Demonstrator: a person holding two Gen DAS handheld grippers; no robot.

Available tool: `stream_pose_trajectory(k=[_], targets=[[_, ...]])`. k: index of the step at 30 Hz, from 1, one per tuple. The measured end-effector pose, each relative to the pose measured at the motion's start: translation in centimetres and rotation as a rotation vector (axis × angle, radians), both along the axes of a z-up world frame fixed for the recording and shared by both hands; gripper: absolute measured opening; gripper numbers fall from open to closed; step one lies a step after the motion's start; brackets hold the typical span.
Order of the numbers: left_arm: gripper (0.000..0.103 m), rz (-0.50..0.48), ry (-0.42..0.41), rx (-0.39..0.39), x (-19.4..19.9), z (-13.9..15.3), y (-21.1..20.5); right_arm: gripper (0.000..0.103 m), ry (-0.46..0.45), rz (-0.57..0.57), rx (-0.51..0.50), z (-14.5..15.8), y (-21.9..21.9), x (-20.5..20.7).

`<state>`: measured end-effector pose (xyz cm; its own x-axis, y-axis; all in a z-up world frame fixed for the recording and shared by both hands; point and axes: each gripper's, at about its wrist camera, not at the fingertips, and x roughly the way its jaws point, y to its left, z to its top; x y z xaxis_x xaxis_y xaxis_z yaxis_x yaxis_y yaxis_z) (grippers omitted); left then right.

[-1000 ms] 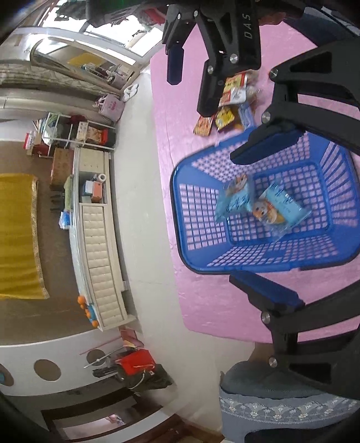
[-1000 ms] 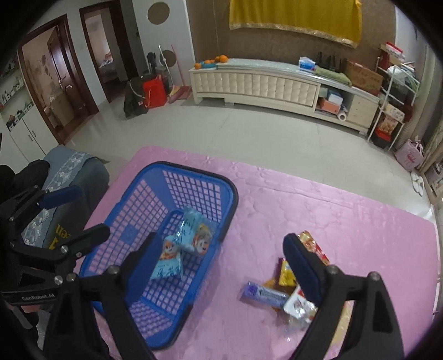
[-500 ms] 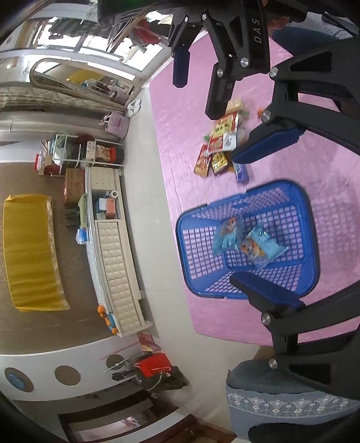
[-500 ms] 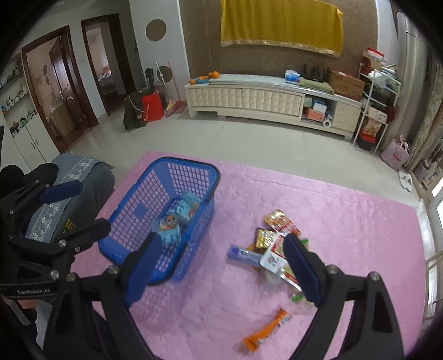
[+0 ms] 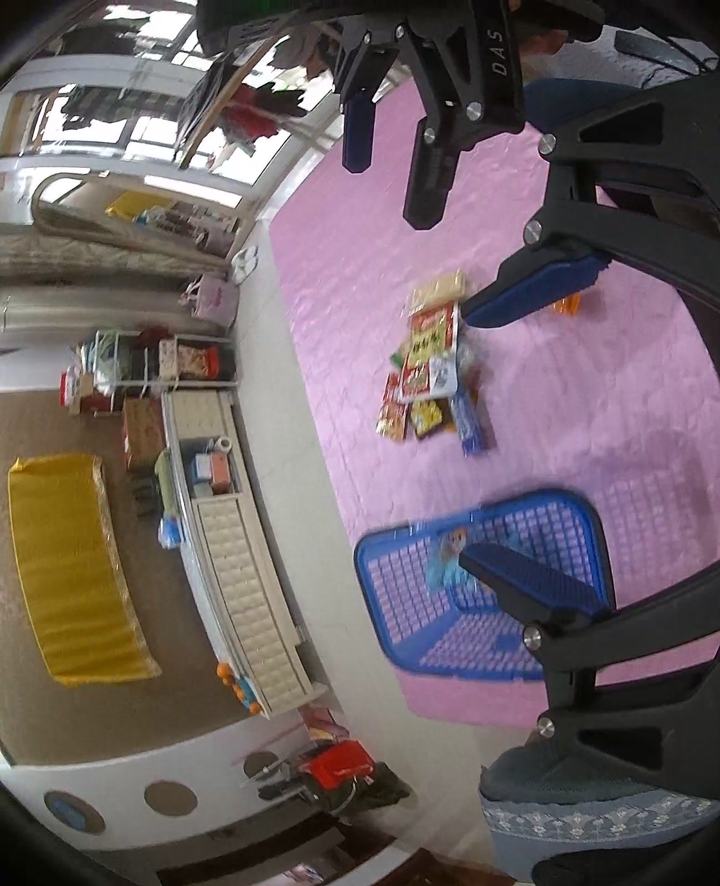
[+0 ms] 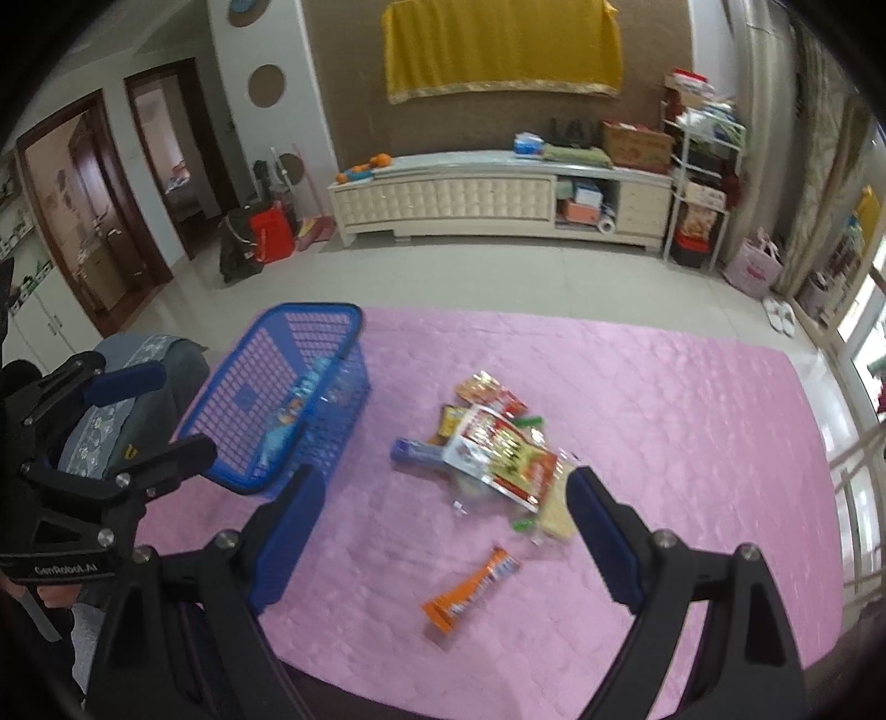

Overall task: Organize snacks
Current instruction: 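Withdraw both tools from the basket toward the remaining snack pile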

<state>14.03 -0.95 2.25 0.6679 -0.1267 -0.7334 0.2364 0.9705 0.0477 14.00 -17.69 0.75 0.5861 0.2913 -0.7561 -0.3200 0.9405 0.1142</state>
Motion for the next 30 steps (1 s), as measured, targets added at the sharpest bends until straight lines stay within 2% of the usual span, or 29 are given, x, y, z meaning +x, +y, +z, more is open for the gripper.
stream_pose_trajectory(k=[9, 18, 25, 30], targets=[[0.079, -0.085, 0.082, 0.001, 0.8, -3.7, -4.6, 0.091, 0.041, -0.058, 0.01, -3.6, -4.3, -1.5], [0.079, -0.165, 0.217, -0.005, 1.8, -10.2, -8.2, 0.091, 0.12, -0.095, -0.005, -8.2, -7.2, -2.4], [0.079, -0.212, 0.288, 0.024, 2.4, -13.4, -10.6, 0.091, 0.204, -0.121, -0.007, -12.8, -8.9, -2.2], [0.079, -0.24, 0.34, 0.054, 3.4, -16.2, -12.1, 0.091, 0.229, -0.15, 0.004, -14.6, -10.1, -1.7]])
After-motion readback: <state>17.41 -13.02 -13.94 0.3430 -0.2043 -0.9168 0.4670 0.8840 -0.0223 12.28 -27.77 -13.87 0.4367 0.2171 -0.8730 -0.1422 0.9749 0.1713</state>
